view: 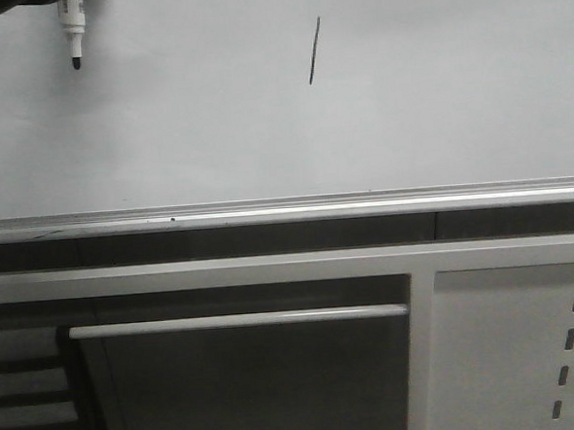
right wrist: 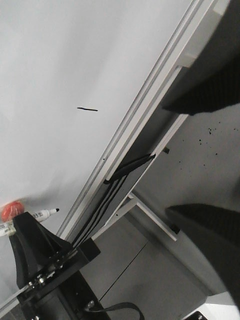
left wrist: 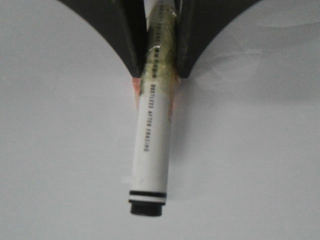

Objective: Write number 1 on whiteboard

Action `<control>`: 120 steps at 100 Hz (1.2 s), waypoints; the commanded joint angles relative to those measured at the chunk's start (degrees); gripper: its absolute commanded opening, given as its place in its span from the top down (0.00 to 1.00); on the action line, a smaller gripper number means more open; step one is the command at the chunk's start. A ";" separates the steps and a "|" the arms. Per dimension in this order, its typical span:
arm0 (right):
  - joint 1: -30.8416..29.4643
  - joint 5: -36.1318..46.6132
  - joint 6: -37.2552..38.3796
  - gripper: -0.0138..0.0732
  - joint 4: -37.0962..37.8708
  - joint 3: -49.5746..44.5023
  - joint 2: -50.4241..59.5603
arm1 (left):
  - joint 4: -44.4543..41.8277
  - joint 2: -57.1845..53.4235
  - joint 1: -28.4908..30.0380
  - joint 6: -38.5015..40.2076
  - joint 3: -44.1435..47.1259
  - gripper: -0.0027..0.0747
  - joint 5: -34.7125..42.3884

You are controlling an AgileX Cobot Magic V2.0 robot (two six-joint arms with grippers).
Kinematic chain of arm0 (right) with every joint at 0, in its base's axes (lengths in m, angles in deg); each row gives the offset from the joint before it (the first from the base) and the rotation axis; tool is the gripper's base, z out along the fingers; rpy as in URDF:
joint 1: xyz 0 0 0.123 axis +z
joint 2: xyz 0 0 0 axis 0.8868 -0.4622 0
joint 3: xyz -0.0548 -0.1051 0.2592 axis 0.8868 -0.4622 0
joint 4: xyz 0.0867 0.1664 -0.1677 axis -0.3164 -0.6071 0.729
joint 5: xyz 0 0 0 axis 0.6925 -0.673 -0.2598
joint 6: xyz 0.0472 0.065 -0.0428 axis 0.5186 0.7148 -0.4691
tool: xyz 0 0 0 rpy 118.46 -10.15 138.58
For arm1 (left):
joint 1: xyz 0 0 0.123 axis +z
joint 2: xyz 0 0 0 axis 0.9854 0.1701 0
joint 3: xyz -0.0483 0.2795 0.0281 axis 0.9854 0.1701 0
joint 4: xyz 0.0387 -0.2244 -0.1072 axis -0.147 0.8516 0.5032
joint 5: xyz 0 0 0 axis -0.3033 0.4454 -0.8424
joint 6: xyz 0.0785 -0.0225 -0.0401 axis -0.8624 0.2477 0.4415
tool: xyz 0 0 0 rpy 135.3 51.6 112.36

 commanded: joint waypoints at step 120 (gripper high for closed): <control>-0.25 2.02 -0.14 0.42 -2.23 1.43 0.56 | -2.50 -2.76 0.55 0.15 -2.00 0.43 -1.48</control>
